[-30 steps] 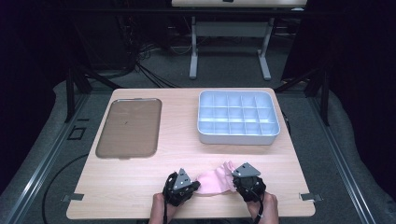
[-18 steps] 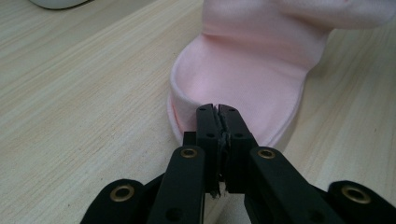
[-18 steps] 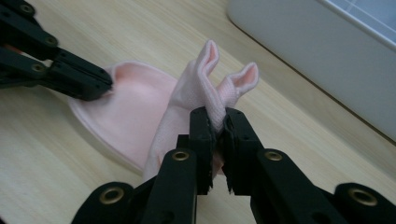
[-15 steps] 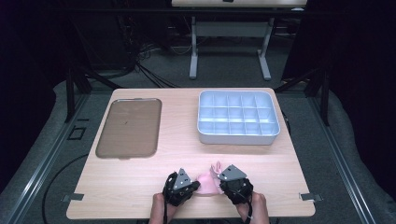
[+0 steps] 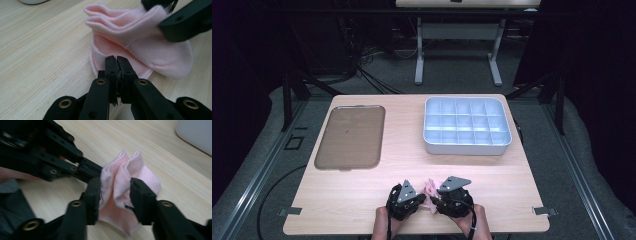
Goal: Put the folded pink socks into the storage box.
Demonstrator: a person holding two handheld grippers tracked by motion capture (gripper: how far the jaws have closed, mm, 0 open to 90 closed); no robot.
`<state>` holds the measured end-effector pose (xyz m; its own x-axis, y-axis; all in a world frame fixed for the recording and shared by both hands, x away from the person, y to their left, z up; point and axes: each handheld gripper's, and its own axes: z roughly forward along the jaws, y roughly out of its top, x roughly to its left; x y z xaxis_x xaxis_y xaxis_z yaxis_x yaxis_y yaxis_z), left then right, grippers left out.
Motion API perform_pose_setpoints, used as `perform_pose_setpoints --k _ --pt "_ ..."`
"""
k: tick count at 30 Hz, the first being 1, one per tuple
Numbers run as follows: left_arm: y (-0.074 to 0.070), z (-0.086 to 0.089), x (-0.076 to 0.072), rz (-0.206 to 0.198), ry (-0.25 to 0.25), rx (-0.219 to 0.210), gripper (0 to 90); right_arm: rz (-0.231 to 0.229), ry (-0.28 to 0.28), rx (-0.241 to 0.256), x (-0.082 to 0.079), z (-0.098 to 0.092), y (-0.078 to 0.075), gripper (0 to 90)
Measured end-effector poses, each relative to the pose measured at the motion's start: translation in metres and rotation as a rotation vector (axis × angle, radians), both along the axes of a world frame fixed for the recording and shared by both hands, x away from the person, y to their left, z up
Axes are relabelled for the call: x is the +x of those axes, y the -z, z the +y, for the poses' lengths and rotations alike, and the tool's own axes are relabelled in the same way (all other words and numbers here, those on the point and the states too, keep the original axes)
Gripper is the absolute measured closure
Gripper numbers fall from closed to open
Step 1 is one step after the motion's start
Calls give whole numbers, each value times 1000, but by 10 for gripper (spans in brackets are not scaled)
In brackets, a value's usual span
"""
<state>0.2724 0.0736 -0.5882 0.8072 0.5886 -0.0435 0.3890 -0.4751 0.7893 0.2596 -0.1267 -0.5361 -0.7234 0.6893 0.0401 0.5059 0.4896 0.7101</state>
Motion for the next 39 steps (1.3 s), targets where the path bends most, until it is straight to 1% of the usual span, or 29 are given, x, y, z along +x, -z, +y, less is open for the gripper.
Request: perform_pose_setpoints --k 1,3,4,5,7,9,10,11,12,13,14,17,18,19,21,22,24,26,27,28,29,31,32,33,34,36,37,38,39 --pt "0 0 0 1 0 -1 871 -1 -5 38 -1 -4 -2 541" --pt "0 0 0 2 0 -2 871 -9 -11 81 -1 -14 -7 498" --pt "0 0 0 2 0 -1 870 -13 -14 109 -2 -20 -10 501" --pt "0 0 0 2 0 -1 871 -19 2 128 -2 -24 -11 502" --pt "0 0 0 2 0 -1 870 -13 37 131 2 -33 -11 525" --pt "0 0 0 1 0 -1 871 9 61 137 8 -38 -5 573" --pt "0 0 0 1 -1 -1 870 23 67 137 12 -38 0 606" --pt "0 0 0 1 -1 -1 870 23 67 137 12 -38 0 606" --pt "0 0 0 2 -1 -2 870 37 69 134 15 -37 5 625" --pt "0 0 0 1 -1 -2 870 47 64 133 17 -35 9 655" --pt "0 0 0 1 0 -2 869 73 40 137 20 -28 20 710" --pt "0 0 0 -2 2 1 863 99 9 98 20 -22 28 726" --pt "0 0 0 0 3 -1 860 103 9 87 19 -20 31 726" --pt "0 0 0 3 3 -5 854 101 8 76 19 -19 34 723" --pt "0 1 1 8 5 -8 833 98 8 70 19 -17 38 722" --pt "0 1 1 12 7 -15 816 100 8 75 19 -18 38 721" --pt "-2 2 2 26 8 -22 740 95 4 72 20 -17 38 715" --pt "-5 5 2 24 -27 -27 609 87 7 59 19 -15 38 708" --pt "-5 7 3 35 -39 -44 560 80 1 44 19 -14 37 703" --pt "-5 7 3 35 -39 -44 521 76 3 39 19 -13 37 697" --pt "-7 14 2 44 -74 -61 476 76 4 39 19 -13 37 692" --pt "-11 21 0 49 -92 -79 429 77 4 49 19 -14 37 677" --pt "-13 24 -1 48 -107 -89 411 79 -2 45 19 -15 37 655" --pt "-13 24 -1 48 -107 -89 386 78 6 54 19 -15 37 634" --pt "-18 28 -2 45 -123 -104 369 75 7 50 19 -16 36 605" --pt "-25 32 -3 43 -141 -120 334 53 17 65 18 -19 33 532" --pt "-28 33 -3 38 -143 -122 311 46 27 87 17 -21 32 502" --pt "-30 33 -3 29 -149 -127 285 35 32 90 17 -23 30 474" --pt "-32 34 -2 28 -155 -124 270 28 50 97 17 -25 29 430"
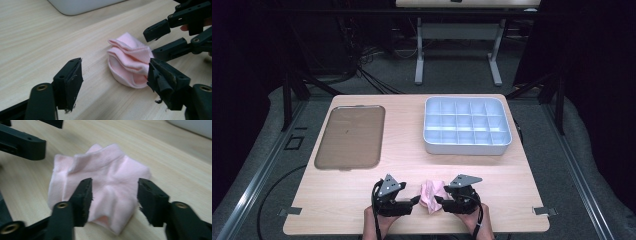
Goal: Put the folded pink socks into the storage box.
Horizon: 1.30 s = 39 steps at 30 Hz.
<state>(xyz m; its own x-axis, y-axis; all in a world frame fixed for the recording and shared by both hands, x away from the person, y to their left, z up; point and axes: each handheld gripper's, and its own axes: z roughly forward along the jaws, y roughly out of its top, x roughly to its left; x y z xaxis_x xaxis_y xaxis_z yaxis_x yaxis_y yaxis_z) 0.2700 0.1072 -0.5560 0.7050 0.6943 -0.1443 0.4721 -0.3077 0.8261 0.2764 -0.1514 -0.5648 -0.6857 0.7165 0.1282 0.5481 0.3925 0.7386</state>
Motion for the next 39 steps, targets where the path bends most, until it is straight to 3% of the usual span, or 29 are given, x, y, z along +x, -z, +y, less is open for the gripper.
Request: perform_pose_setpoints --k 5,6,7,11,15,17,22,27,39 --pt "-6 -7 3 -8 -8 7 205 9 37 -24 2 -1 1 214" --pt "-6 -7 3 -8 -8 7 195 9 37 -24 2 -1 1 214" --pt "-6 -11 5 -12 -4 24 191 21 50 -60 3 4 4 145" --pt "-6 -16 7 -15 0 41 183 9 48 -127 4 15 7 57" --pt "-7 -22 10 -10 4 54 176 19 38 -166 5 20 12 51" --pt "-8 -24 11 -10 11 55 173 19 33 -154 5 18 12 50" --pt "-13 -43 16 -17 29 81 179 3 29 -78 1 5 4 80" --pt "-6 -50 21 5 38 130 300 4 52 -11 -2 -11 2 144" --pt "13 -40 17 24 39 180 514 27 71 -81 0 -9 12 167"
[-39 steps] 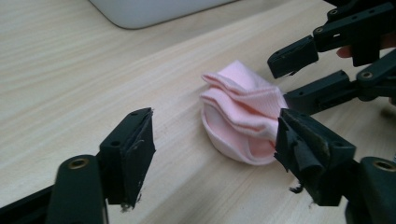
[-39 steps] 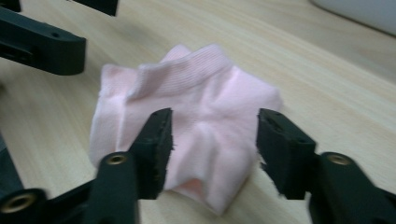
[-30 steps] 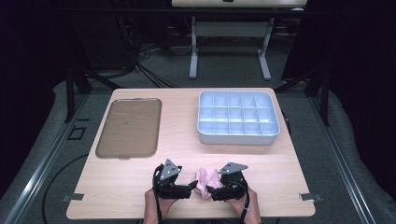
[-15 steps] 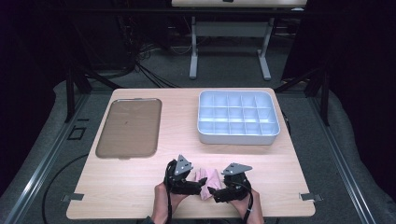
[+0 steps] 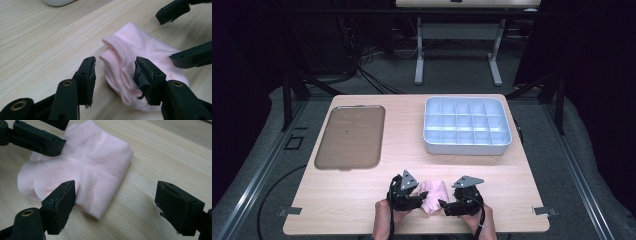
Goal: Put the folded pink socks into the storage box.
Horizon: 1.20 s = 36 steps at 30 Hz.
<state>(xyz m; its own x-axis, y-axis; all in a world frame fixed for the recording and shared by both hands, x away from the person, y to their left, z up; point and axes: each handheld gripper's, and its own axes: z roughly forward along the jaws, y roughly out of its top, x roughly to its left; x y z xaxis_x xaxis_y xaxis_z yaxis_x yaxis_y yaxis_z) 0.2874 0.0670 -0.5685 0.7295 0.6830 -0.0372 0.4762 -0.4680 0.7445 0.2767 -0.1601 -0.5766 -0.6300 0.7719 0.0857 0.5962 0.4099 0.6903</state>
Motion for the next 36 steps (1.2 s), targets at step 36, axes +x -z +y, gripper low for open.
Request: perform_pose_setpoints --k 36 --pt "7 1 -5 -38 144 -18 752 113 33 142 15 -8 -2 436"
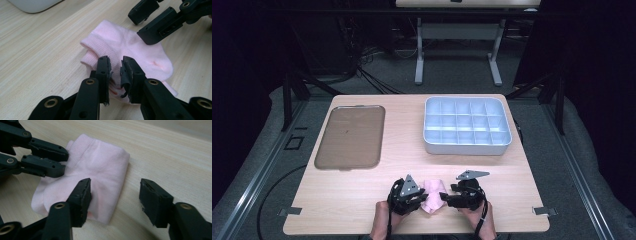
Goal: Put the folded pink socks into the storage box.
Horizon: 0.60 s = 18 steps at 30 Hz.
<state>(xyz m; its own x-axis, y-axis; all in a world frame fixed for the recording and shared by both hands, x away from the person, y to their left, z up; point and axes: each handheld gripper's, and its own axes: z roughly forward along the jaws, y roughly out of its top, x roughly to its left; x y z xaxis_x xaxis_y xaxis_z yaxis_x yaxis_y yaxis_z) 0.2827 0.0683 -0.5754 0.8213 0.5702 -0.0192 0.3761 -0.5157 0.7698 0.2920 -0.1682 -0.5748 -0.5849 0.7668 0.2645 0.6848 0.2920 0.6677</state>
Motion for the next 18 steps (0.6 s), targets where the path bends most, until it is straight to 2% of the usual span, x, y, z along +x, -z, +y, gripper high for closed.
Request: perform_pose_setpoints --k 7,14,18 --pt "3 -1 2 0 -8 -9 770 20 -13 -1 -1 0 2 556" --pt "5 -2 3 -6 -7 -8 778 56 -11 70 1 -8 5 576" --pt "4 -1 4 -4 -4 -3 780 18 22 97 -1 -12 2 560"
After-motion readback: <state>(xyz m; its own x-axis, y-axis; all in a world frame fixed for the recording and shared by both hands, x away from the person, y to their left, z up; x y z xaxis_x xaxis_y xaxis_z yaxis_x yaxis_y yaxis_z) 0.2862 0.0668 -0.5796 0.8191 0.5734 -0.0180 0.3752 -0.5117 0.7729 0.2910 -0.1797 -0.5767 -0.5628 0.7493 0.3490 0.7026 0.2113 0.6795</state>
